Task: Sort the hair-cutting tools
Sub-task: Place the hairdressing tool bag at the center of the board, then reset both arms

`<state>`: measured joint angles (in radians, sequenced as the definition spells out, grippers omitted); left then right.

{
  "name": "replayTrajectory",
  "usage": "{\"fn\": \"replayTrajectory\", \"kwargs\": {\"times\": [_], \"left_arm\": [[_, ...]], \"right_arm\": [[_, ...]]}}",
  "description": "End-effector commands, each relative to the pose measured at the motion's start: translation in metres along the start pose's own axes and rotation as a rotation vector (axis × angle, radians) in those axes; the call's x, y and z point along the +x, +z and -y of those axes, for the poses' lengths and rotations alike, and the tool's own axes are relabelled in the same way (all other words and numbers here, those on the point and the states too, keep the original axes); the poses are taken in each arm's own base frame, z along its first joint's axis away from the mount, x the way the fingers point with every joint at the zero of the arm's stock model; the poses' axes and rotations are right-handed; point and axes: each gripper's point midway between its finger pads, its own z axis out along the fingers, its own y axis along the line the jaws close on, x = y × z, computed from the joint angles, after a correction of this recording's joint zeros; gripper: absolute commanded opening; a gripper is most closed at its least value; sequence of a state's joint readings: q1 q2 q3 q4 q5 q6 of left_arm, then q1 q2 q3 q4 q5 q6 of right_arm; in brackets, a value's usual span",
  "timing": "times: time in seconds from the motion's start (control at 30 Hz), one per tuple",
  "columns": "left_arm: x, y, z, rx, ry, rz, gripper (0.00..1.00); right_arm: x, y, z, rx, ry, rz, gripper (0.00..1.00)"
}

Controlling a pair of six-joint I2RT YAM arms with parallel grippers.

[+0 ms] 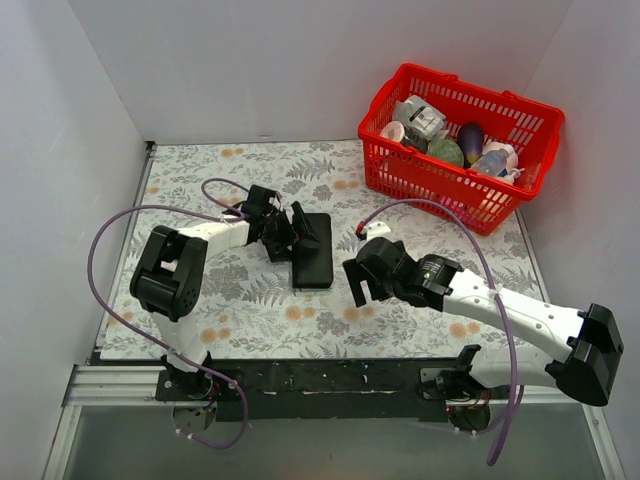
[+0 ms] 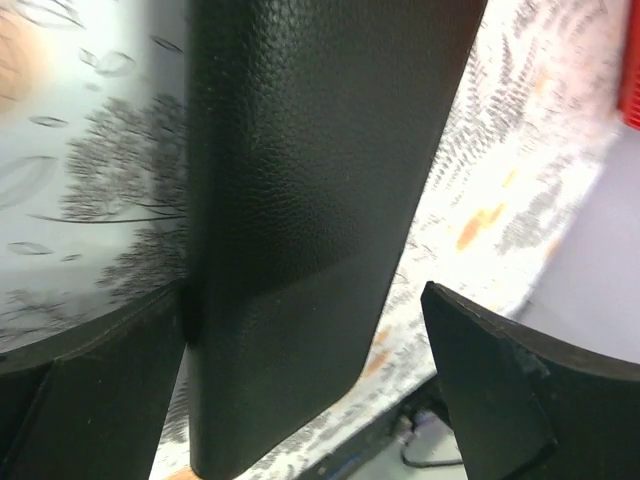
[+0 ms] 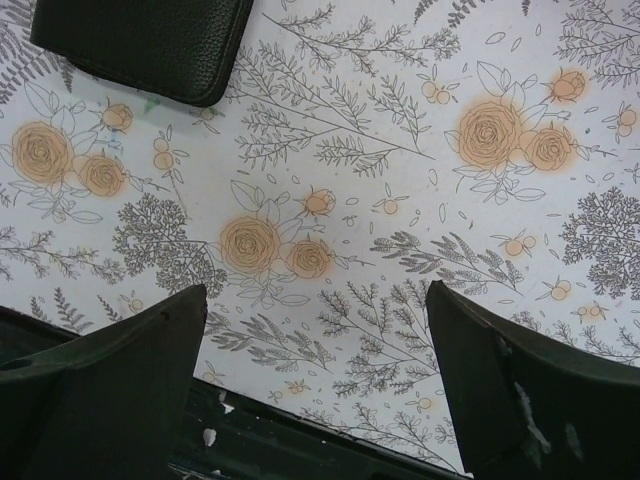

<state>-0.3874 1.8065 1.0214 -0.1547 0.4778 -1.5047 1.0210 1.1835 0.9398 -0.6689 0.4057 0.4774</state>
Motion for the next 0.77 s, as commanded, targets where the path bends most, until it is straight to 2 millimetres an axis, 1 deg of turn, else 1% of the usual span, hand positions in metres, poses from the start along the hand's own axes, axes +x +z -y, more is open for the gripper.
{"fn": "replayTrajectory", "kwargs": {"times": [0.0, 0.03, 0.07, 0.1, 0.13, 0.17, 0.2, 0.27, 0.3, 0.33, 0.37, 0.4, 0.43, 0.47, 0.5, 0.53, 0.57, 0.6, 0.63, 0.67, 0.73], "left_arm": [[-0.022, -0.042, -0.013, -0.255, 0.096, 0.083, 0.98], [-0.023, -0.048, -0.015, -0.283, 0.117, 0.082, 0.98], [-0.025, -0.057, -0.022, -0.350, 0.123, 0.096, 0.98], [-0.025, -0.063, -0.025, -0.377, 0.131, 0.101, 0.98], [-0.026, -0.068, -0.031, -0.413, 0.144, 0.109, 0.98], [-0.023, -0.076, -0.041, -0.465, 0.140, 0.116, 0.98], [-0.028, -0.087, -0.042, -0.487, 0.153, 0.161, 0.98], [-0.029, -0.101, -0.045, -0.521, 0.156, 0.216, 0.98], [-0.030, -0.117, -0.043, -0.519, 0.162, 0.272, 0.98], [-0.032, -0.124, -0.040, -0.511, 0.164, 0.304, 0.98], [-0.035, -0.131, -0.032, -0.479, 0.172, 0.346, 0.98], [-0.033, -0.138, -0.031, -0.457, 0.184, 0.375, 0.98], [-0.034, -0.157, -0.011, -0.381, 0.211, 0.441, 0.98], [-0.035, -0.167, -0.001, -0.335, 0.231, 0.480, 0.98], [-0.039, -0.175, 0.011, -0.286, 0.268, 0.529, 0.98], [-0.040, -0.191, 0.022, -0.250, 0.290, 0.582, 0.98], [-0.042, -0.198, 0.028, -0.235, 0.304, 0.604, 0.98], [-0.043, -0.203, 0.030, -0.237, 0.324, 0.615, 0.98], [-0.048, -0.211, 0.040, -0.224, 0.340, 0.639, 0.98], [-0.049, -0.215, 0.039, -0.235, 0.338, 0.645, 0.98], [-0.051, -0.219, 0.043, -0.232, 0.357, 0.657, 0.98]], "right_arm": [[-0.013, 0.005, -0.002, 0.031, 0.060, 0.029, 0.98], [-0.009, 0.007, 0.001, 0.058, 0.050, 0.003, 0.98], [-0.014, 0.006, 0.001, 0.072, 0.053, 0.002, 0.98], [-0.010, 0.013, 0.000, 0.094, 0.043, -0.034, 0.98], [-0.006, 0.013, 0.003, 0.113, 0.032, -0.063, 0.98], [-0.007, 0.014, 0.003, 0.126, 0.034, -0.070, 0.98], [-0.009, 0.017, 0.002, 0.137, 0.032, -0.077, 0.98], [-0.012, 0.020, 0.000, 0.135, 0.034, -0.067, 0.98], [-0.014, 0.021, -0.001, 0.133, 0.037, -0.060, 0.98], [-0.015, 0.022, -0.002, 0.129, 0.036, -0.053, 0.98], [-0.020, 0.023, -0.005, 0.120, 0.036, -0.036, 0.98], [-0.022, 0.024, -0.005, 0.123, 0.035, -0.033, 0.98], [-0.028, 0.023, -0.006, 0.121, 0.035, -0.020, 0.98], [-0.033, 0.023, -0.006, 0.126, 0.030, -0.009, 0.98], [-0.035, 0.023, -0.006, 0.136, 0.023, -0.010, 0.98], [-0.046, 0.020, -0.008, 0.133, 0.024, 0.008, 0.98], [-0.051, 0.018, -0.005, 0.148, 0.015, 0.018, 0.98], [-0.053, 0.016, -0.003, 0.162, 0.012, 0.022, 0.98], [-0.061, 0.014, -0.001, 0.158, 0.021, 0.035, 0.98], [-0.071, 0.010, -0.006, 0.115, 0.016, 0.046, 0.98], [-0.084, 0.003, -0.001, 0.141, 0.035, 0.084, 0.98]]}}
